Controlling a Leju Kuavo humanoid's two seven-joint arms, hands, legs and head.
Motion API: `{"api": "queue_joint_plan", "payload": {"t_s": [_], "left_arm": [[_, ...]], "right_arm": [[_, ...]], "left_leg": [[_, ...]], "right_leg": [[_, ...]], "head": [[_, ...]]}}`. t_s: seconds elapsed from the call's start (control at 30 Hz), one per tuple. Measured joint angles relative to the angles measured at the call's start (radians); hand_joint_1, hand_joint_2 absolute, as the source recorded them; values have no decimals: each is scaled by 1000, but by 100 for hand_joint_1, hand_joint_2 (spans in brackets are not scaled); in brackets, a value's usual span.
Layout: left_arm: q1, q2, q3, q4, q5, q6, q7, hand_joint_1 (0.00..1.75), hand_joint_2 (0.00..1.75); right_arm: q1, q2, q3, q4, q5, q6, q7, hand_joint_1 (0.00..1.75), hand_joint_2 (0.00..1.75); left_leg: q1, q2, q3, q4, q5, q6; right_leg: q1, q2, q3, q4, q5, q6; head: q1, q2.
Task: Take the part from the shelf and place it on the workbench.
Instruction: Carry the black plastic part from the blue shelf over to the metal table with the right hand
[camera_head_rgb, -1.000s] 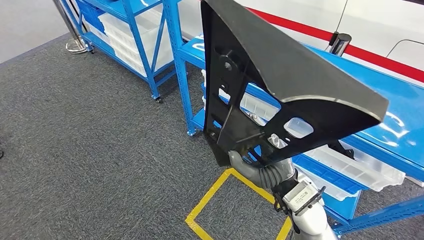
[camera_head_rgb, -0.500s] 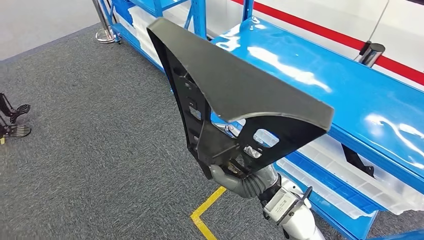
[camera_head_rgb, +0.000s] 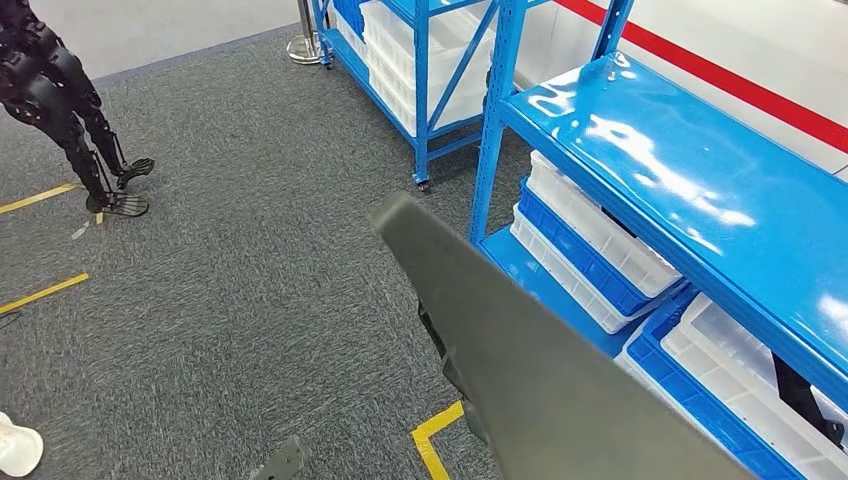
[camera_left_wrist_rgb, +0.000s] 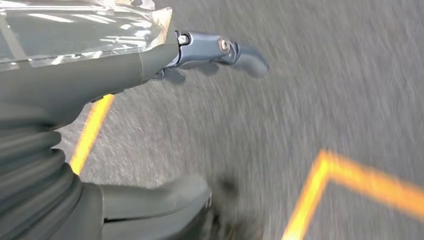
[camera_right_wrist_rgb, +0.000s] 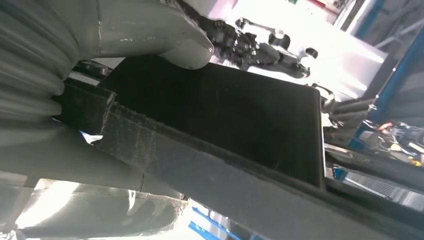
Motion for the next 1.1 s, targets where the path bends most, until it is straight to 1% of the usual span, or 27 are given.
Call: {"api": "queue_joint_plan", "payload": {"t_s": [0.07, 0.1, 0.13, 0.17, 0.23, 0.27, 0.3, 0.33, 0.37, 0.4, 0.47, 0.5, 0.53, 0.6, 0.63, 0.67, 0.73, 0.77, 0.8, 0.83, 0.87, 0.9, 0.93, 0.97, 1.0, 1.03, 1.1], "left_arm": [[-14, 21, -22, 86, 23, -90, -74, 0, 175], [-19, 32, -28, 120, 29, -128, -89, 0, 175], [-23, 39, -34, 148, 32, -157, -95, 0, 175], [-28, 44, -39, 171, 35, -175, -94, 0, 175], [-38, 51, -44, 204, 40, -190, -84, 0, 175], [-40, 53, -45, 219, 47, -191, -80, 0, 175], [-40, 57, -44, 232, 56, -190, -79, 0, 175], [-36, 62, -43, 244, 66, -190, -82, 0, 175], [-32, 68, -42, 254, 75, -192, -86, 0, 175], [-29, 74, -39, 262, 81, -196, -90, 0, 175], [-30, 83, -35, 272, 87, -201, -92, 0, 175], [-34, 86, -33, 275, 87, -201, -91, 0, 175], [-37, 88, -33, 278, 88, -199, -90, 0, 175], [-39, 92, -33, 285, 88, -195, -87, 0, 175], [-38, 91, -33, 288, 88, -194, -86, 0, 175], [-37, 91, -33, 290, 88, -196, -85, 0, 175], [-39, 89, -33, 293, 88, -198, -83, 0, 175], [-40, 88, -33, 295, 87, -198, -83, 0, 175], [-40, 87, -33, 297, 84, -197, -82, 0, 175], [-39, 87, -33, 300, 79, -196, -82, 0, 175], [-39, 86, -33, 302, 75, -196, -81, 0, 175], [-39, 85, -33, 304, 70, -196, -81, 0, 175], [-40, 84, -33, 304, 68, -196, -80, 0, 175], [-42, 83, -33, 304, 67, -196, -79, 0, 175], [-44, 83, -33, 304, 67, -196, -78, 0, 175], [-45, 84, -33, 305, 69, -196, -81, 0, 175], [-44, 92, -29, 306, 82, -196, -106, 0, 175]], "right_arm": [[17, -12, -1, -16, -20, 3, -1, 175, 175], [20, -16, -2, -21, -29, 4, -1, 175, 175], [23, -20, -2, -24, -36, 6, -1, 175, 175], [24, -23, -2, -26, -45, 9, -2, 175, 175], [26, -29, 0, -27, -70, 23, -4, 175, 175], [25, -32, 2, -26, -87, 33, -5, 175, 175], [23, -35, 4, -24, -101, 45, -6, 175, 175], [20, -37, 7, -21, -113, 58, -6, 175, 175], [15, -37, 10, -18, -123, 70, -5, 175, 175], [9, -36, 12, -15, -129, 81, -1, 175, 175], [-4, -33, 15, -11, -136, 97, 7, 175, 175], [-9, -31, 15, -10, -138, 101, 10, 175, 175], [-13, -29, 15, -9, -139, 104, 12, 175, 175], [-18, -27, 16, -6, -140, 107, 14, 175, 175], [-20, -26, 16, -5, -140, 108, 15, 175, 175], [-22, -26, 16, -4, -140, 108, 15, 175, 175], [-25, -26, 16, -2, -141, 109, 15, 175, 175], [-25, -26, 15, 0, -142, 113, 15, 175, 175], [-25, -26, 15, 2, -143, 120, 16, 175, 175], [-28, -26, 15, 6, -145, 127, 16, 175, 175], [-33, -27, 15, 10, -149, 135, 16, 175, 175], [-40, -27, 15, 14, -153, 141, 15, 175, 175], [-48, -27, 16, 18, -157, 145, 15, 175, 175], [-56, -27, 16, 22, -160, 148, 14, 175, 175], [-62, -28, 16, 26, -163, 149, 14, 175, 175], [-67, -29, 16, 30, -165, 151, 12, 175, 175], [-75, -30, 18, 38, -171, 154, 10, 175, 175]], "left_leg": [[2, -10, -6, 0, 0, -9], [4, -5, -6, 2, -2, -13], [4, 12, -10, 13, -11, -18], [4, 39, -23, 43, -29, -22], [5, 97, -80, 158, -90, -30], [7, 111, -115, 226, -119, -33], [9, 117, -140, 274, -134, -34], [9, 120, -147, 289, -132, -34], [8, 124, -133, 263, -113, -32], [7, 134, -99, 203, -84, -27], [-4, 190, -20, 66, -39, -11], [-11, 211, 4, 25, -30, -4], [-17, 221, 14, 6, -29, 1], [-19, 192, 18, -5, -23, 10], [-16, 179, 24, -14, -16, 14], [-12, 165, 30, -23, -9, 18], [-6, 136, 35, -33, 0, 24], [-5, 121, 33, -32, 2, 26], [-4, 105, 33, -32, 2, 26], [-4, 89, 32, -31, 3, 25], [-3, 73, 32, -29, 3, 24], [-1, 58, 33, -26, 2, 20], [1, 43, 31, -21, 0, 16], [1, 29, 28, -14, -4, 9], [1, 18, 24, -7, -8, 2], [1, 9, 19, -3, -10, -5], [4, -4, 12, -2, -9, -17]], "right_leg": [[4, -7, 4, -7, 5, -17], [3, -13, 6, -8, 6, -24], [3, -20, 9, -9, 8, -31], [1, -29, 11, -11, 8, -38], [4, -52, 13, -12, 6, -49], [7, -66, 13, -12, 4, -53], [10, -79, 13, -12, 3, -55], [12, -92, 13, -12, 2, -56], [13, -103, 13, -12, 2, -57], [15, -114, 14, -12, 1, -57], [20, -135, 18, -12, -2, -54], [21, -147, 20, -12, -4, -51], [22, -159, 23, -12, -6, -47], [21, -182, 30, -15, -10, -39], [21, -169, 31, -8, -15, -35], [21, -142, 24, 13, -28, -33], [17, -74, -25, 118, -75, -37], [14, -58, -61, 188, -102, -39], [12, -53, -92, 244, -119, -38], [10, -51, -108, 271, -122, -31], [7, -50, -104, 253, -106, -21], [3, -46, -81, 199, -78, -9], [-3, -30, -48, 124, -45, 3], [-6, -13, -19, 60, -20, 8], [-8, -2, 1, 17, -4, 7], [-8, 6, 10, -2, 2, 1], [-5, -10, 12, -2, 6, -17]], "head": [[0, 0], [-1, 0], [-2, 0], [-5, 0], [-10, 0], [-10, 0], [-10, 0], [-10, 0], [-10, 0], [-10, 0], [-10, 0], [-10, 0], [-10, 0], [-10, 0], [-9, 0], [-9, 0], [-6, 0], [-5, 0], [-4, 0], [-4, 0], [-4, 0], [-4, 0], [-4, 0], [-3, 0], [-2, 0], [-2, 0], [-2, 0]]}}
